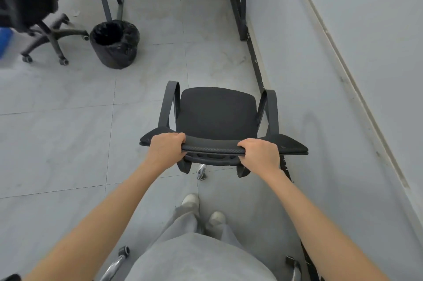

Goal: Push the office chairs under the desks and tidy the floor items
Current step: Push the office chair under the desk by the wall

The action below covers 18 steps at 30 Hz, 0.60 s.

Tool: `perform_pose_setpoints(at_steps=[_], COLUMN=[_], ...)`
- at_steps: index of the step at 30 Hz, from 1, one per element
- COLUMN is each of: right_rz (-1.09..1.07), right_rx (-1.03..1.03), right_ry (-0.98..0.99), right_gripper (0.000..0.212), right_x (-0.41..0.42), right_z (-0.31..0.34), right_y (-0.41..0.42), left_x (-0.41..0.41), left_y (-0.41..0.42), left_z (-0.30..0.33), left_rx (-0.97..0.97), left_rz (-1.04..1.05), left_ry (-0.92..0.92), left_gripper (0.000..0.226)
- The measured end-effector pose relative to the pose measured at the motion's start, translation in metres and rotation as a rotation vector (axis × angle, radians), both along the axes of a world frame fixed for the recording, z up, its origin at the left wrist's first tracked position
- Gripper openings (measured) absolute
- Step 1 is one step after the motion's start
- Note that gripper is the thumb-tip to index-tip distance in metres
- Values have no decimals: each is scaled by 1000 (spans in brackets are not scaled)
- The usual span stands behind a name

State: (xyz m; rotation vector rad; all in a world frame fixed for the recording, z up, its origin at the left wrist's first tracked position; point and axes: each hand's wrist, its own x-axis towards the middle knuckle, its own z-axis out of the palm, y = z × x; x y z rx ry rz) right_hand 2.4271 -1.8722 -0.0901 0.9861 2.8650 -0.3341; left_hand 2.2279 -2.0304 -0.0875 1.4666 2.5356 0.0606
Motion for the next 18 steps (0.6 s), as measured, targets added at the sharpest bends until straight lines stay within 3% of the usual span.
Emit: perform_pose_setpoints(at_steps=[10, 18], right_rz=[124, 143], right_rx=[33, 67], right_ry=[-98, -73], right_gripper=[22, 20], right_x=[-17, -97], right_z=[13, 9], right_y=[124, 212], left_x=[19, -53], left_y=[86, 169], left_z=[3, 3], left_rx=[-38, -26], left_rz=[10, 52], left_ry=[39, 52], left_gripper=[23, 28])
